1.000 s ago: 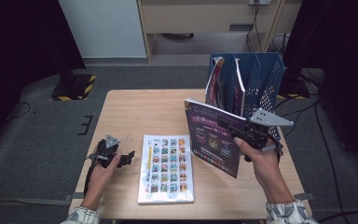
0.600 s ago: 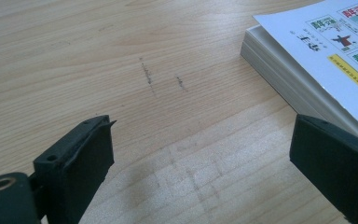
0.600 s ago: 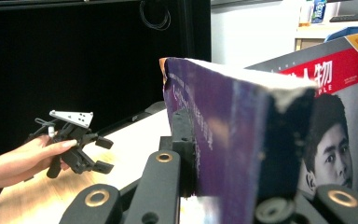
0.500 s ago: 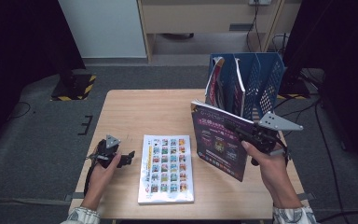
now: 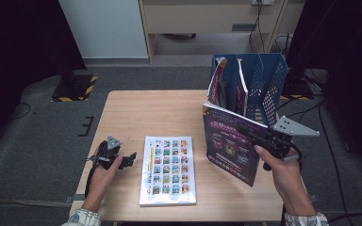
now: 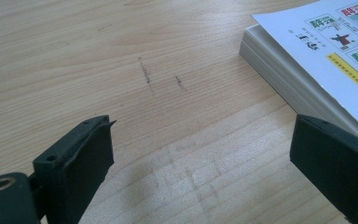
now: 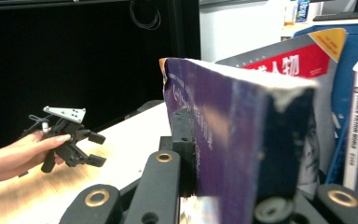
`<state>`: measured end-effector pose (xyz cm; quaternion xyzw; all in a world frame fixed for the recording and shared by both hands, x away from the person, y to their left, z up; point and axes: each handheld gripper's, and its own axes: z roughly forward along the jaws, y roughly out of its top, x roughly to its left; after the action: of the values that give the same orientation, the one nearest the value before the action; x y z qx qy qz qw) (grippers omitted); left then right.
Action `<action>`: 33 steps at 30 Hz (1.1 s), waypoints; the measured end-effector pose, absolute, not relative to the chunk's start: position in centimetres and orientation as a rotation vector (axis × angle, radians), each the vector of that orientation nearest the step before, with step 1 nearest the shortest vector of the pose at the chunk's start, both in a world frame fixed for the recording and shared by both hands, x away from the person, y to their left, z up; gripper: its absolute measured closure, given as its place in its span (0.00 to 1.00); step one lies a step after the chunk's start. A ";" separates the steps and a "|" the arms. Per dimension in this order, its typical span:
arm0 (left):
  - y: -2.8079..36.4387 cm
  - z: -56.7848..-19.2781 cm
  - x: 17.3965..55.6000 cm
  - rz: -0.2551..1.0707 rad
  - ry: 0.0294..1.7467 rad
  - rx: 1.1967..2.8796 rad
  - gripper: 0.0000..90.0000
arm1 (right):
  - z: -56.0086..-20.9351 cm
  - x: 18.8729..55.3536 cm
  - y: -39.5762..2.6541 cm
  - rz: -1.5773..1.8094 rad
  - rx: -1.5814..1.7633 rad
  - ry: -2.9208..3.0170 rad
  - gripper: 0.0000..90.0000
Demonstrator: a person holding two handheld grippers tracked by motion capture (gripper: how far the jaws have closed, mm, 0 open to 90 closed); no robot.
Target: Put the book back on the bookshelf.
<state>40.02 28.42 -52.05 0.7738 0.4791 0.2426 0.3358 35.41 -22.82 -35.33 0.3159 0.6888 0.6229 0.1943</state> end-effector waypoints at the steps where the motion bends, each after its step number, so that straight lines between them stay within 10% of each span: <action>1: 28.4 -52.0 40.0 0.633 1.250 2.018 0.06 | -35.3 35.4 -22.8 1.747 0.886 1.931 0.93; 33: 28.3 -52.1 40.0 0.633 1.249 2.021 0.06 | -30.9 33.9 -27.5 1.774 0.915 1.788 0.93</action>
<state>40.02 28.25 -52.08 0.7746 0.4787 0.2425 0.3347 33.89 -27.53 -30.89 0.3325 0.6494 0.6445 0.2288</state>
